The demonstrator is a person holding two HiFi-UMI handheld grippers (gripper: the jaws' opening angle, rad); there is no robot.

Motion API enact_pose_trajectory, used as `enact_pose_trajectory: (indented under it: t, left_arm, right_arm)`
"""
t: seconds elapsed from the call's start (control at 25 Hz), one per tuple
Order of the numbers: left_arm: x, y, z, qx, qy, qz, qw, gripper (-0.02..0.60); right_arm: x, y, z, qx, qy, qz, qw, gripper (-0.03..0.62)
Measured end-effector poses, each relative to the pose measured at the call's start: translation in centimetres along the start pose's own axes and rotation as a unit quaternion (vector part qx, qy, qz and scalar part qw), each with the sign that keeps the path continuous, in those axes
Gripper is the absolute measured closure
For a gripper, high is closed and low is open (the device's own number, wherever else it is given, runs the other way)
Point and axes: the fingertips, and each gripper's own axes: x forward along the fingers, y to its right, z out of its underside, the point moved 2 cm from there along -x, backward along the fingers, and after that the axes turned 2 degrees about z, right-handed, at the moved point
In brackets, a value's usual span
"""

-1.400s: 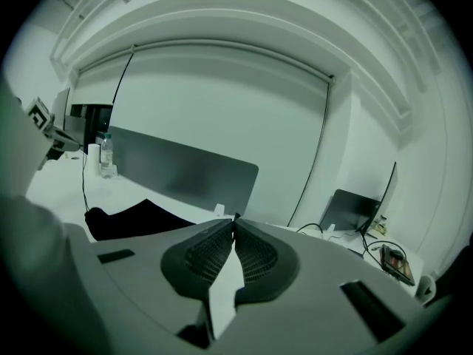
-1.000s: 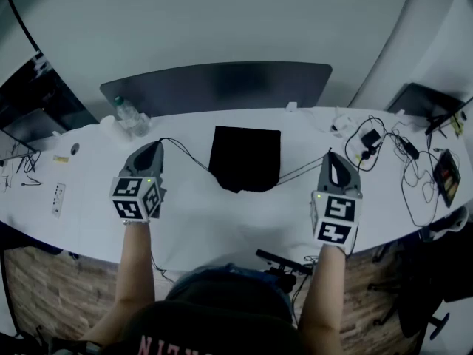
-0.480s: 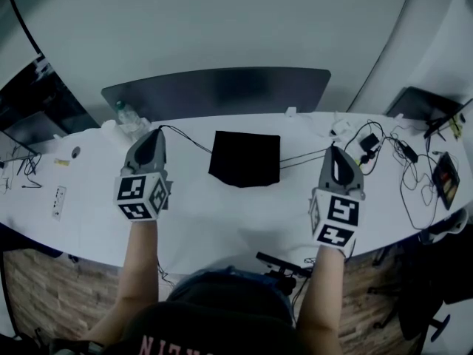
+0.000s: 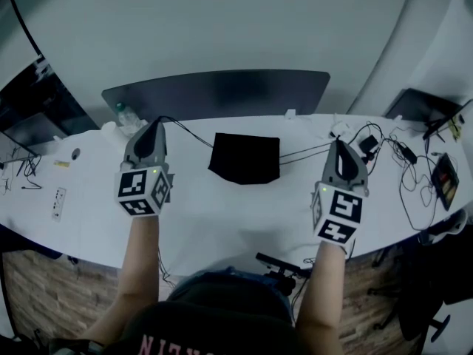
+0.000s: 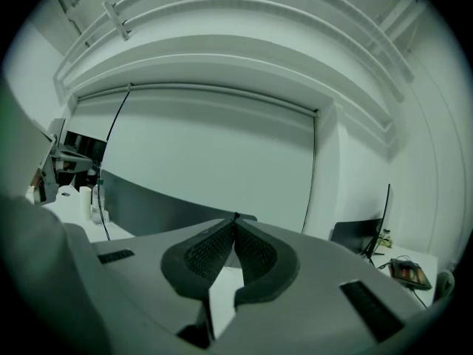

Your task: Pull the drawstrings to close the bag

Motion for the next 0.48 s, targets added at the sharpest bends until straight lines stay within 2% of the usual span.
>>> enact_pose_trajectory:
  t: [0.48]
  left_arm:
    - [-0.3,-0.9,-1.0,0.004,0.015,-0.013,0.9998,0.581]
  right_arm:
    - [-0.2,0.2,-1.3,-0.015,0.014,0.008,1.0,0.589]
